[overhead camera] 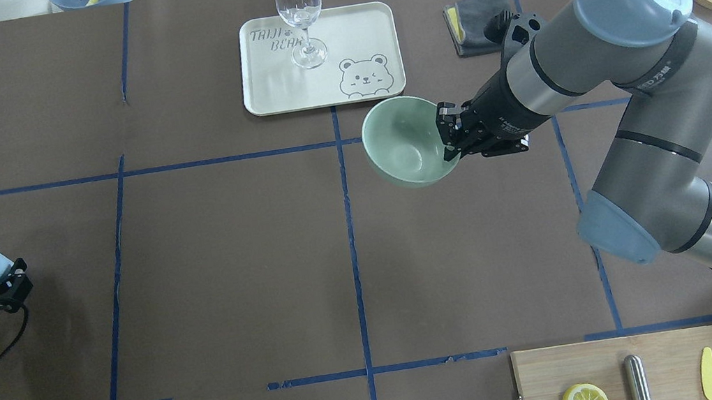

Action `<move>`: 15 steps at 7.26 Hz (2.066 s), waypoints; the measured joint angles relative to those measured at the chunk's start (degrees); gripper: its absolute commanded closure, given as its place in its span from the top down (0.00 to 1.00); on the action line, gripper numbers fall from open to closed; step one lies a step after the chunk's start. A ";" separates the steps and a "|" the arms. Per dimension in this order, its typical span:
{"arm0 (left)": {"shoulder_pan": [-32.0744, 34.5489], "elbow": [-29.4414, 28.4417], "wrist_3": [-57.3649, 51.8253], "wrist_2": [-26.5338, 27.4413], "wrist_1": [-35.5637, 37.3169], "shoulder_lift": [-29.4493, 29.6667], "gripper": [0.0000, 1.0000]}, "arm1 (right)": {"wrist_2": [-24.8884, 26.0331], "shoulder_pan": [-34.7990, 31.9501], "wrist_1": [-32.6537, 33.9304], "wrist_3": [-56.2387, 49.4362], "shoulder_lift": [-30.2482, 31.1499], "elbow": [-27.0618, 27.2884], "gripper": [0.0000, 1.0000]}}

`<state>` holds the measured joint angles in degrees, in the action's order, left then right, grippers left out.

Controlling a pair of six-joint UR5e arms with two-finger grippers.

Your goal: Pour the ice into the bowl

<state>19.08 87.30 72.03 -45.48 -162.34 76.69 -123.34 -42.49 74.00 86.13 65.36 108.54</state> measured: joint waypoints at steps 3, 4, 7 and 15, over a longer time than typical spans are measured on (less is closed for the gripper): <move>0.43 -0.19 -0.23 0.72 -0.10 -0.14 0.07 | 0.05 0.43 0.08 0.72 -0.44 0.09 0.00; 0.59 -0.14 -0.22 0.89 -0.17 -0.14 0.00 | 0.35 0.81 0.09 1.00 -0.46 0.13 0.00; 0.87 2.61 -0.52 1.33 -0.41 -0.61 0.00 | 5.93 6.24 0.16 2.78 -1.99 -0.40 0.00; 7.33 16.86 -18.29 -2.17 -0.40 0.37 0.00 | 23.73 19.97 2.27 4.14 -27.17 -28.76 0.66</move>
<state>26.41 104.16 53.74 -47.65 -162.75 77.06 -99.62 -22.52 76.27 90.27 38.18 79.78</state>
